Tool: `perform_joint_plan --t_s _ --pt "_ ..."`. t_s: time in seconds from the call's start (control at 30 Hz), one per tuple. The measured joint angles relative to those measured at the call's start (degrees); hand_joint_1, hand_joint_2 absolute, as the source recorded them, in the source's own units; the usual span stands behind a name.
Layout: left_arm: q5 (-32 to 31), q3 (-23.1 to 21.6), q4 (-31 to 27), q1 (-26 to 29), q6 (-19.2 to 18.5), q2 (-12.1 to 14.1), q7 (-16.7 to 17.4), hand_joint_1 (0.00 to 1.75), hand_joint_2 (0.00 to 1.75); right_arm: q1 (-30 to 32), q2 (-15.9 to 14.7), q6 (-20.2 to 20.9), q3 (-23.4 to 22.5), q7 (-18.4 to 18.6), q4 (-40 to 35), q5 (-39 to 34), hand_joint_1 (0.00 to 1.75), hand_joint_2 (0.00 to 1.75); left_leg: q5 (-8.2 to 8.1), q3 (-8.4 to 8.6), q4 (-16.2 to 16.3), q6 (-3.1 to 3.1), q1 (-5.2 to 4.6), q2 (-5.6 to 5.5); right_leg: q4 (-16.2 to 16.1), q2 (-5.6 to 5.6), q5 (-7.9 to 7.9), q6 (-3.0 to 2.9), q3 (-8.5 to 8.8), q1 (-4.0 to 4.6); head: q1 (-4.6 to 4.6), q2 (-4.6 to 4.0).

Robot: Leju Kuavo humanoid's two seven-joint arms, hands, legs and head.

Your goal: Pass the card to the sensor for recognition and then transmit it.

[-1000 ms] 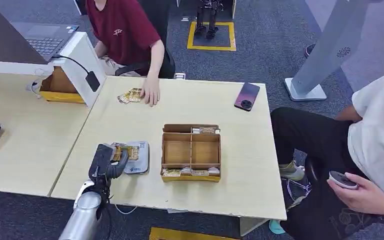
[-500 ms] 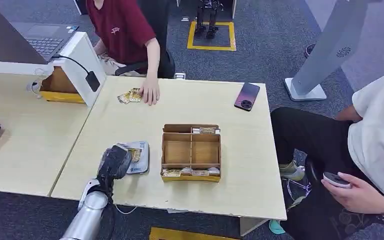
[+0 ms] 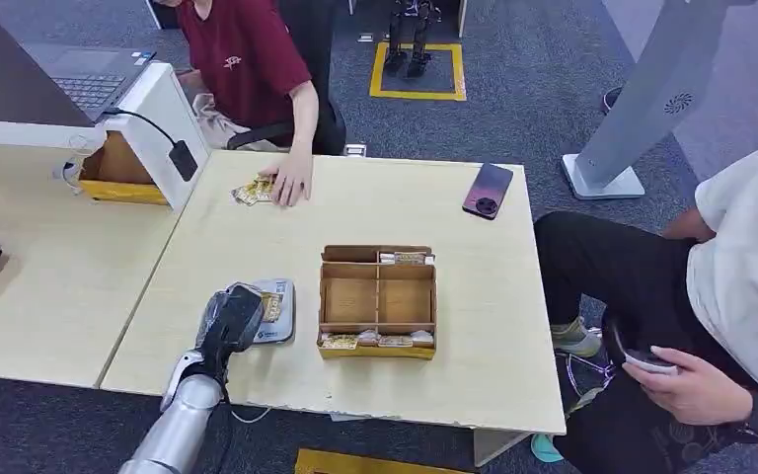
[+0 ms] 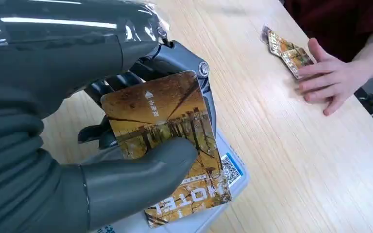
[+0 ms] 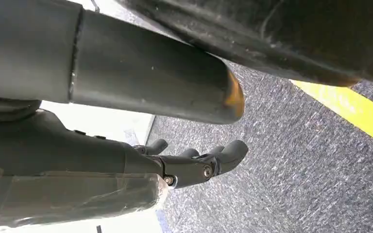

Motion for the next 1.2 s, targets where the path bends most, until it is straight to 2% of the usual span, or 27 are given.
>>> perform_joint_plan --t_s 0.1,0.37,0.5,0.7,0.8,0.9,1.03,1.1,1.2 --pt "-2.30 0.00 0.98 -0.30 1.93 -0.02 0.59 1.75 1.75 0.00 0.02 0.09 -0.15 -0.04 0.00 0.63 0.00 0.00 0.00 0.01 0.00 0.00 0.00 0.00 0.00 0.00 0.00 0.00 0.01 0.00 0.00 0.00" --pt "-14.06 -0.61 4.97 -1.47 11.24 -0.44 4.83 1.75 1.75 -0.02 0.07 0.17 -0.94 -0.22 0.00 1.95 0.00 0.00 0.00 0.08 0.00 0.00 0.00 0.00 0.00 0.00 0.00 0.00 0.08 0.00 0.00 0.00" --pt "-17.58 -0.66 7.37 -2.44 13.49 -0.68 6.14 1.75 1.75 -0.02 0.22 0.26 -1.29 -0.26 -0.02 2.78 0.00 0.00 0.00 0.17 -0.01 0.00 0.00 -0.01 0.00 0.00 0.00 0.00 0.20 0.00 0.00 0.00" --pt "-19.35 -0.66 10.36 -3.40 14.67 -0.90 6.45 1.75 1.75 -0.02 0.33 0.35 -1.70 -0.33 -0.02 3.58 0.00 0.00 0.00 0.28 -0.02 0.00 0.00 -0.01 0.00 -0.01 -0.01 0.00 0.32 0.00 0.02 0.00" --pt "-18.28 -0.57 10.86 -3.53 14.04 -0.96 4.53 1.75 1.75 -0.02 0.35 0.44 -1.92 -0.46 -0.02 3.89 0.00 0.00 0.00 0.31 -0.02 0.00 0.00 -0.02 0.00 -0.04 -0.01 0.01 0.36 0.00 0.00 0.00" --pt "-13.94 0.15 10.86 -3.44 11.31 -1.29 0.73 1.75 1.75 -0.01 0.35 0.52 -2.47 -0.68 -0.04 4.46 0.00 0.00 0.00 0.34 -0.02 0.00 0.00 -0.05 0.00 -0.08 -0.01 0.01 0.40 0.00 0.00 0.00" --pt "-4.21 1.47 8.46 -2.47 3.73 -2.08 -3.98 1.75 1.75 -0.01 0.35 0.63 -3.04 -0.68 -0.02 5.25 0.00 0.00 0.01 0.37 -0.01 0.01 0.00 -0.09 0.00 -0.10 -0.01 0.01 0.44 0.00 0.00 0.00" --pt "-0.95 1.90 6.72 -1.77 0.82 -2.36 -4.81 1.75 1.75 -0.01 0.35 0.70 -3.32 -0.68 -0.04 5.70 0.00 0.00 0.02 0.36 -0.01 0.03 0.00 -0.12 0.00 -0.11 -0.01 0.01 0.44 0.00 0.00 0.00" --pt "1.02 2.36 4.57 -0.94 -0.39 -2.40 -4.87 1.75 1.75 0.00 0.37 0.72 -3.93 -0.70 -0.02 5.83 0.00 0.00 0.02 0.35 -0.01 0.03 -0.01 -0.12 0.00 -0.11 -0.01 0.01 0.42 0.00 0.00 0.00"
